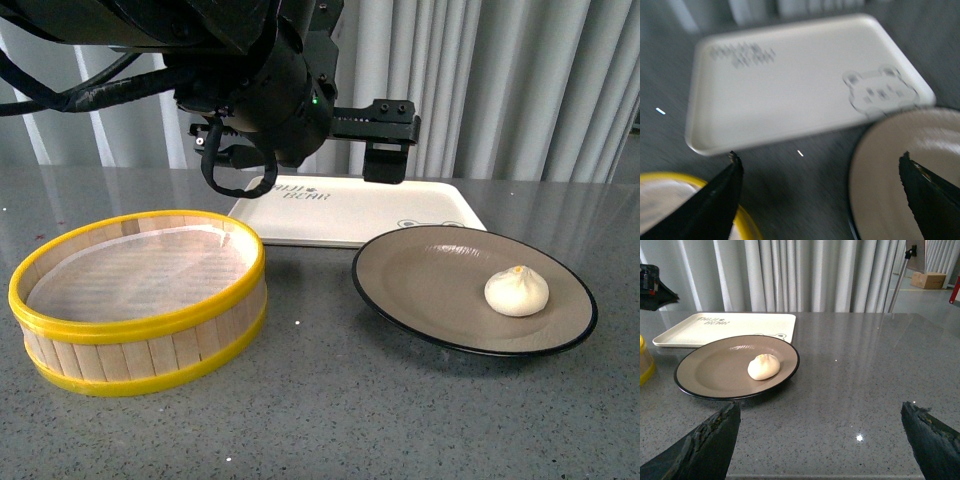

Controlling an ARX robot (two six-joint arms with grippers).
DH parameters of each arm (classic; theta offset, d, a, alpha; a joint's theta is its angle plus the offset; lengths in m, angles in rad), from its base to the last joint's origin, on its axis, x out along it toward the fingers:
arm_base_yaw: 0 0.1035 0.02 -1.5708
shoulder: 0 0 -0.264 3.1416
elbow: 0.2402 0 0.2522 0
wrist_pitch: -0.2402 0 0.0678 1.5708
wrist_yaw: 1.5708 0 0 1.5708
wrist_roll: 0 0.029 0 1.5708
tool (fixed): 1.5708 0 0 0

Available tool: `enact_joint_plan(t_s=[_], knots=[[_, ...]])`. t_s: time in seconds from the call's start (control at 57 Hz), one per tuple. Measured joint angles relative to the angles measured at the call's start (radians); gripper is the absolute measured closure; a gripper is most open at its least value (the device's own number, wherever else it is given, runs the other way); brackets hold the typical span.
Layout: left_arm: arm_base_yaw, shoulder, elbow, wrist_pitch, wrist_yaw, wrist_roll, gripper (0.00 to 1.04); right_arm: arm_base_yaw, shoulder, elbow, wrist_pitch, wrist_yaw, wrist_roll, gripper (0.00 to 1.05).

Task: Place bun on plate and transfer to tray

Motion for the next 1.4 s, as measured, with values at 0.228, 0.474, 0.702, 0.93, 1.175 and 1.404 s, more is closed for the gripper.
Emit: enact_joint_plan(t_s=[0.228, 0.474, 0.702, 0.93, 1.175, 1.404], knots=[[0.103, -0.253, -0.531, 0.620, -0.067, 0.032, 0.53, 0.000, 0.000, 0.000, 0.000, 0.000, 0.000, 0.08], [0.221, -0.465, -0.884, 0.722, 0.037, 0.036, 0.94, 0.000, 0.000, 0.000, 0.000, 0.000, 0.000, 0.08], [0.303, -0.639, -1.081, 0.747, 0.116, 0.039, 1.01, 0.000, 0.000, 0.000, 0.000, 0.000, 0.000, 0.08], [0.360, -0.790, -1.208, 0.722, 0.183, 0.039, 1.01, 0.000, 0.000, 0.000, 0.000, 0.000, 0.000, 0.08], [0.410, -0.956, -1.297, 0.641, 0.221, 0.039, 1.01, 0.000, 0.000, 0.000, 0.000, 0.000, 0.000, 0.08], [0.496, -1.048, -1.376, 0.620, 0.307, 0.039, 1.01, 0.000, 0.000, 0.000, 0.000, 0.000, 0.000, 0.08]])
